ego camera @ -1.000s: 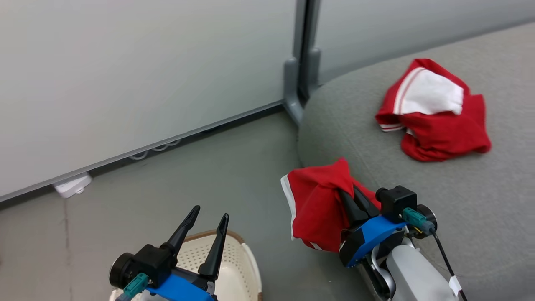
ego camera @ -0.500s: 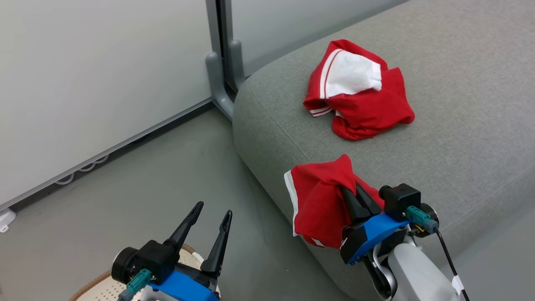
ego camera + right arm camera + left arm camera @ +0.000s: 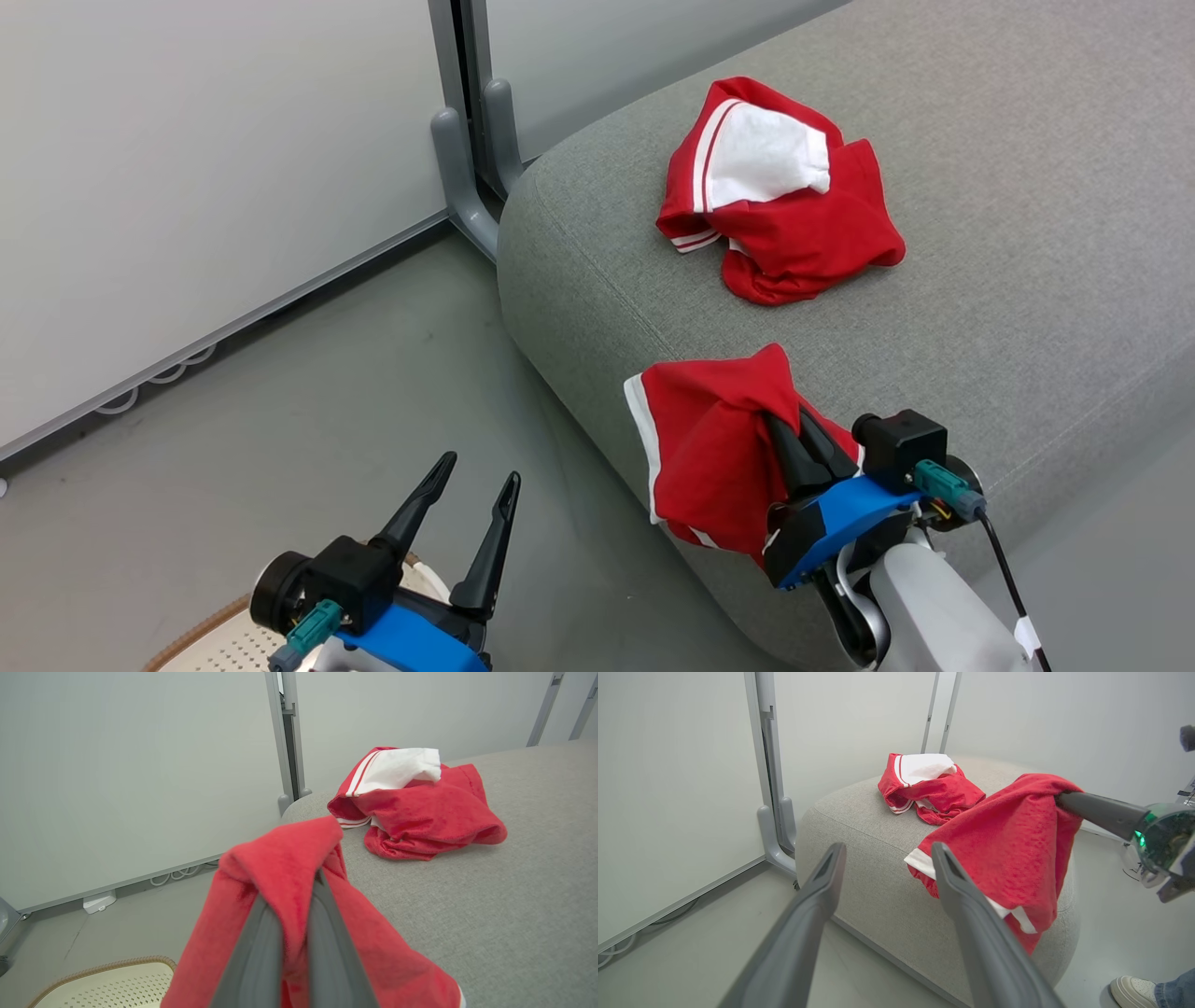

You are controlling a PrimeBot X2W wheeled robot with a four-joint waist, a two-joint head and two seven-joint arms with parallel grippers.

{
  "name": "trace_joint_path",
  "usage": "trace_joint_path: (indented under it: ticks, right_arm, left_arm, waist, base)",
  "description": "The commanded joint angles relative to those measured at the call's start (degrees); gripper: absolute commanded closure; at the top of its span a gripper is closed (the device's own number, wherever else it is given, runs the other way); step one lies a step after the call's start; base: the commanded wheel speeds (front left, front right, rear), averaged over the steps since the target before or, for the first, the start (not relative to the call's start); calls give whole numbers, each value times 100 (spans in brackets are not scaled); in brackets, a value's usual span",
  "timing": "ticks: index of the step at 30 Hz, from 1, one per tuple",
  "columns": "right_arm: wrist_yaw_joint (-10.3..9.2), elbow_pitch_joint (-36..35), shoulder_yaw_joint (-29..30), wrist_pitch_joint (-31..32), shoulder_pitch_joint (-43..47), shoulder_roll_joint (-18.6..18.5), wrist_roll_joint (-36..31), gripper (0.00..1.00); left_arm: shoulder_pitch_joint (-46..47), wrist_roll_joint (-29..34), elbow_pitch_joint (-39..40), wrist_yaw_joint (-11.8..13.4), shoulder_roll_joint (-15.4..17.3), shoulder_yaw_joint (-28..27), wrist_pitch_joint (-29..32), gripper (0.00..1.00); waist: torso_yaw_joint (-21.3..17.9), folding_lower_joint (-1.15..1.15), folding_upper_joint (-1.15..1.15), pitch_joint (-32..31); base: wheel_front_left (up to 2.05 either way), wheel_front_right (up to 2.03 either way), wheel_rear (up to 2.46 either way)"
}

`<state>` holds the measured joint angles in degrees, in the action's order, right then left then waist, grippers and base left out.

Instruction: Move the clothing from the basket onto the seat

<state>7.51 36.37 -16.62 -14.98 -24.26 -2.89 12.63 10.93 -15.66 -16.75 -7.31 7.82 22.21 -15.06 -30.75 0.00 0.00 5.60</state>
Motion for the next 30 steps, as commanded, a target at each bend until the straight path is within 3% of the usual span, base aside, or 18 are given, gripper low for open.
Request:
trace_joint_path:
  ticks: [1,10,17,20,30]
  right_arm:
    - [-4,-21,19,-29,43,2,5,100]
    - [-4,72,230,-18,-262,1,4,100]
    - [-4,11,1161,290,-1160,-77,-412,100]
    - [-4,-148,1606,491,-1596,-237,-554,100]
    - [-4,-901,3320,1151,-2967,-1304,-653,100]
  left_arm:
    - [39,-38,-10,-23,24,-3,-17,0]
    - [116,-24,18,-24,59,35,-17,0]
    - [392,33,76,-24,144,167,-18,0]
    - [571,56,95,-24,162,295,-17,0]
    - [1616,112,250,-24,307,807,-18,0]
  waist:
    - [13,0,0,-3]
    - [124,0,0,122]
    - [365,0,0,521]
    - [541,0,0,772]
    - [1355,0,0,2151]
  base:
    - [0,0,0]
    - [0,0,0]
    - [0,0,0]
    - [0,0,0]
    - [0,0,0]
